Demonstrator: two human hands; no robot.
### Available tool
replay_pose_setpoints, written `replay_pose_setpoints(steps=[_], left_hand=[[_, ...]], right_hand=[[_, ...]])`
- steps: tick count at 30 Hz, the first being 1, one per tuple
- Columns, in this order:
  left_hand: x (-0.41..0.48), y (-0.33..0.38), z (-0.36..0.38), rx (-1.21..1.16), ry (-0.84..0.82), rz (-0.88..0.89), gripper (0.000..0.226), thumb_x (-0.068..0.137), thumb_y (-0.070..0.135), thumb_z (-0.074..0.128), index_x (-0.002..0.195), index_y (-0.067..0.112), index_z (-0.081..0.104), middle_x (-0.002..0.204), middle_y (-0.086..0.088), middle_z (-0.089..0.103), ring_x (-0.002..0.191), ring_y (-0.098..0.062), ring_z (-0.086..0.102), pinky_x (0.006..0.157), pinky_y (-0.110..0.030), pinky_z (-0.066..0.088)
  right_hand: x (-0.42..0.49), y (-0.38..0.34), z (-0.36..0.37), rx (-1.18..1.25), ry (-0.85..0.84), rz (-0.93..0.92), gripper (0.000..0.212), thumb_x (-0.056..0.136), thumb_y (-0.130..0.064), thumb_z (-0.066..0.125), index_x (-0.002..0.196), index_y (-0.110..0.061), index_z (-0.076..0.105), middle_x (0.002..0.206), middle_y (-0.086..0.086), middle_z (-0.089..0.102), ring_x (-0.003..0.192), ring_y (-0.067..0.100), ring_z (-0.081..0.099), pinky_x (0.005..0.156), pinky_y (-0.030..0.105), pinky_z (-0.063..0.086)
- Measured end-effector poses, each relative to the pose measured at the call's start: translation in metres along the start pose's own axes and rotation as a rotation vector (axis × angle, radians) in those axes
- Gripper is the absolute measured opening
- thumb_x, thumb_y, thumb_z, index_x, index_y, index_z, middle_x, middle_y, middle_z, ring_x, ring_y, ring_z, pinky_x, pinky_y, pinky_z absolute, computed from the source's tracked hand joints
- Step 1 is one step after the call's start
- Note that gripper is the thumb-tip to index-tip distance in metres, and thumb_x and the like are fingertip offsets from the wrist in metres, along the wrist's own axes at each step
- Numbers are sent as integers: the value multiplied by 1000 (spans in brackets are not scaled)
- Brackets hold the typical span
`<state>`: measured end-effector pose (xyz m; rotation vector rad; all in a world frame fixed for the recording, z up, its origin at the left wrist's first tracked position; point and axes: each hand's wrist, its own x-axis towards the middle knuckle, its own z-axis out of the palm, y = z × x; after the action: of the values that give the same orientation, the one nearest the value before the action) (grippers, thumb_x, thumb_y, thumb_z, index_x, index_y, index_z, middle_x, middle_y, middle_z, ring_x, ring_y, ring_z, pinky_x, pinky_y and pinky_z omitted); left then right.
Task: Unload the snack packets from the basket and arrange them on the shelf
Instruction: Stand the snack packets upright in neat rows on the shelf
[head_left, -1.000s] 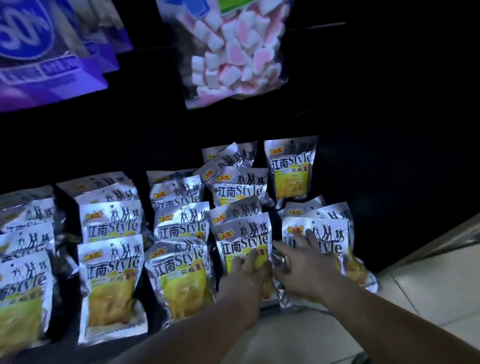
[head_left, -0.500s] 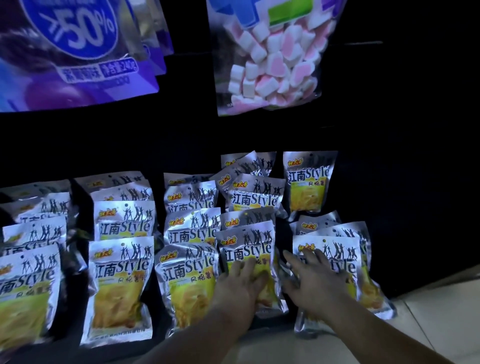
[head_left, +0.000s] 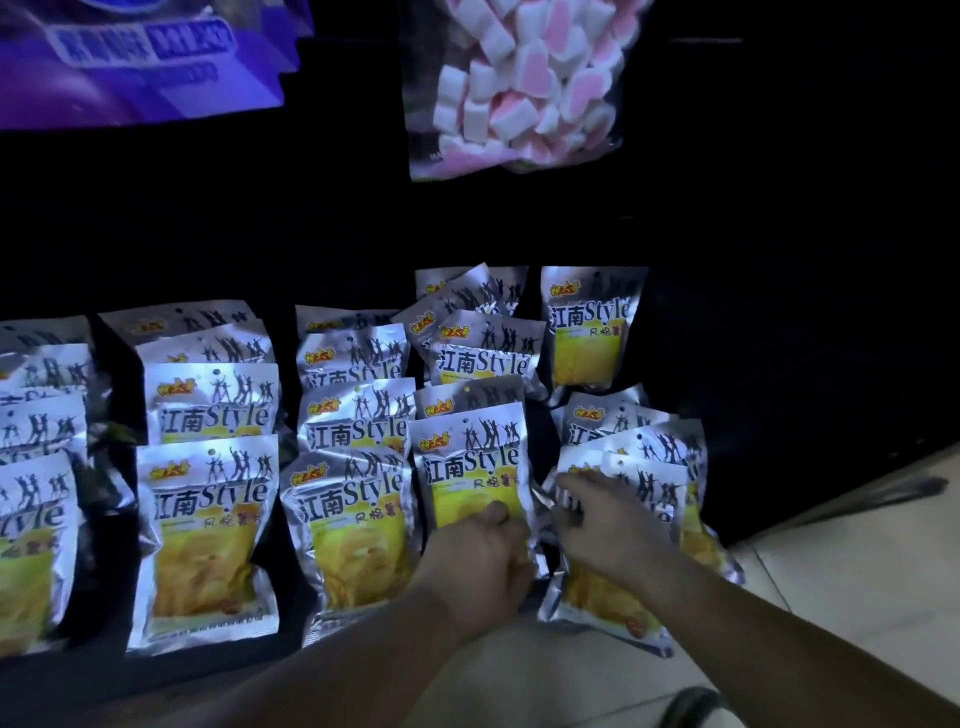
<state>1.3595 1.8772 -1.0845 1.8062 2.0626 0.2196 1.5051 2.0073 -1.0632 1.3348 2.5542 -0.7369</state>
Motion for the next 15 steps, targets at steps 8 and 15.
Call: replay_pose_setpoints(steps=[8, 15], left_hand=[[40, 76, 41, -46, -167, 1, 64, 93, 52, 54, 151, 33, 35, 151, -10, 33, 118, -36, 61, 92, -43, 53], [69, 85, 56, -99, -120, -121, 80, 84, 46, 71, 152, 27, 34, 146, -7, 33, 124, -32, 57, 97, -43, 54]], right_hand=[[-26, 73, -6, 62, 444, 23, 22, 88, -14, 63, 109, -22, 63, 113, 2, 50, 101, 31, 58, 73, 38, 53], [-39, 88, 16, 157, 286, 370, 44, 90, -48, 59, 130, -31, 50, 120, 10, 50, 110, 37, 55, 91, 45, 49]])
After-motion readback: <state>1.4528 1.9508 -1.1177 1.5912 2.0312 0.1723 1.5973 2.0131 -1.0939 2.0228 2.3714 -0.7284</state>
